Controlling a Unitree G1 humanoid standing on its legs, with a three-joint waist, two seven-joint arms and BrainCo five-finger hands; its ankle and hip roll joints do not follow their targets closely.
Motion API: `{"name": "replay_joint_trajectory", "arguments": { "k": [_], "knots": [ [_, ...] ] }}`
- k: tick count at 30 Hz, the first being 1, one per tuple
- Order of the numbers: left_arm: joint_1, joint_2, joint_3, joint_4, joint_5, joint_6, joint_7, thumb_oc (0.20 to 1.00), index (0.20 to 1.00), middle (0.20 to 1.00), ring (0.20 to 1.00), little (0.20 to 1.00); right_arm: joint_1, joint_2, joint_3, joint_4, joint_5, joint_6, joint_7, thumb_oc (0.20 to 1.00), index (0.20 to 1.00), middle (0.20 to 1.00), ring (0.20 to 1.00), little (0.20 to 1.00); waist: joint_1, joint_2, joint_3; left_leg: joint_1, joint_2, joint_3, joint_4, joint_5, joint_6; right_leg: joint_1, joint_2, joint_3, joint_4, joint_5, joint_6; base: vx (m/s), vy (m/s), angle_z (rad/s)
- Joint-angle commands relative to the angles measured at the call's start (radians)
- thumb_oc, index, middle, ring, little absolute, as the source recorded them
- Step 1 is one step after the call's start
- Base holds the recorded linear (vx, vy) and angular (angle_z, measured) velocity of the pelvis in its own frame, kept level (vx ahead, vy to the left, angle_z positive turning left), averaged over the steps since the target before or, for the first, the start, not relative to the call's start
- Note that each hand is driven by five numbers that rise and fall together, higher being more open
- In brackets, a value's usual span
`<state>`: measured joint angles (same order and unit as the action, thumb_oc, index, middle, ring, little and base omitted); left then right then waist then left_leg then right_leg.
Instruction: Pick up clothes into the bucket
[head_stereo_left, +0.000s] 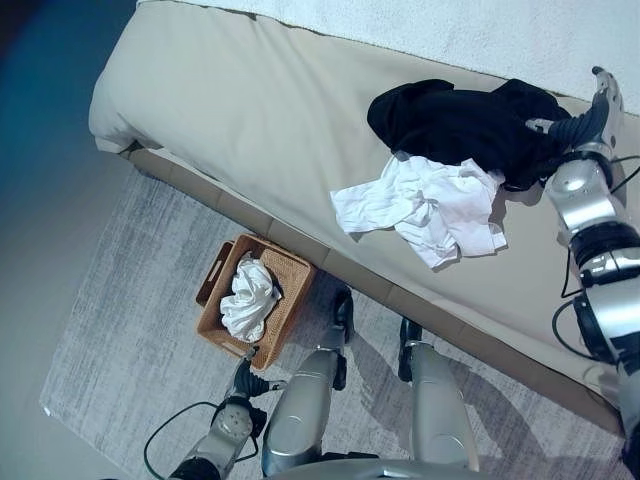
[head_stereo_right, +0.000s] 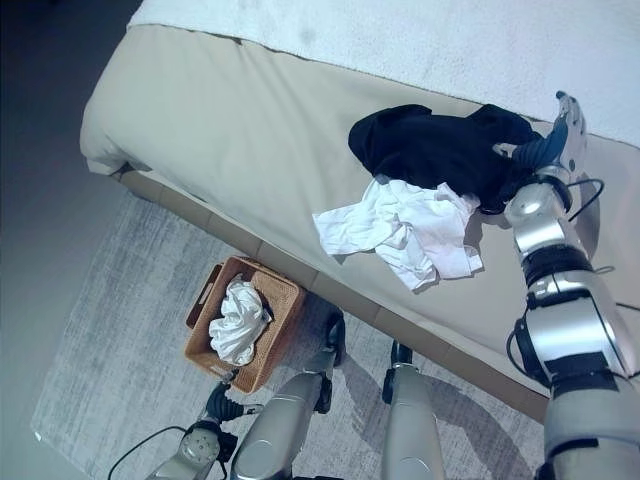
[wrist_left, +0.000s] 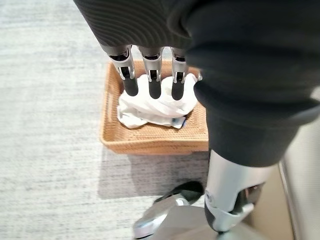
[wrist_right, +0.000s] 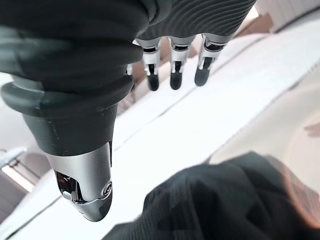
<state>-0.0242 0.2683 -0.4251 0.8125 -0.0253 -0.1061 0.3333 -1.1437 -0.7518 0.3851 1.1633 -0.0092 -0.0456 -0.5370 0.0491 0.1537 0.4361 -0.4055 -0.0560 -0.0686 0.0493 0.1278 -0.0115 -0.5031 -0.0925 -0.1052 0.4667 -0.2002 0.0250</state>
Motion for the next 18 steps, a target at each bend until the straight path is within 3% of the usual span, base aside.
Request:
{"name": "replay_joint_trajectory", "arguments": {
  "k": [1, 7, 18],
  "knots": [
    [-0.018, 0.011, -0.043, -0.046, -0.039, -0.031, 0.001, 1.0, 1.0, 1.0, 1.0, 1.0, -0.109, -0.082, 0.092, 0.016, -0.011, -0.009, 0.001, 1.0, 1.0, 1.0, 1.0, 1.0, 0.03, -0.04, 0.033, 0.019, -0.039, -0.05, 0.049, -0.058, 0.018, 0.038, -0.013, 0.026, -0.149, 0.154, 0.04, -0.04, -0.033, 0.04],
    [-0.026, 0.024, -0.038, -0.076, -0.081, -0.041, 0.012, 1.0, 1.0, 1.0, 1.0, 1.0, -0.194, -0.108, 0.157, 0.078, 0.016, 0.003, 0.06, 1.0, 1.0, 1.0, 1.0, 1.0, 0.048, -0.042, 0.08, -0.058, -0.048, -0.055, 0.112, -0.061, 0.013, -0.026, -0.025, 0.004, -0.09, 0.142, 0.038, -0.04, -0.029, 0.08],
    [-0.051, 0.024, -0.031, -0.08, -0.136, -0.03, 0.018, 1.0, 1.0, 1.0, 1.0, 1.0, -0.248, -0.123, 0.224, 0.161, 0.078, 0.027, 0.202, 1.0, 1.0, 1.0, 1.0, 1.0, 0.079, -0.061, 0.084, -0.305, -0.064, -0.05, 0.295, -0.099, 0.013, -0.232, -0.039, -0.016, 0.036, 0.127, 0.027, -0.02, -0.018, 0.1]
  ]
}}
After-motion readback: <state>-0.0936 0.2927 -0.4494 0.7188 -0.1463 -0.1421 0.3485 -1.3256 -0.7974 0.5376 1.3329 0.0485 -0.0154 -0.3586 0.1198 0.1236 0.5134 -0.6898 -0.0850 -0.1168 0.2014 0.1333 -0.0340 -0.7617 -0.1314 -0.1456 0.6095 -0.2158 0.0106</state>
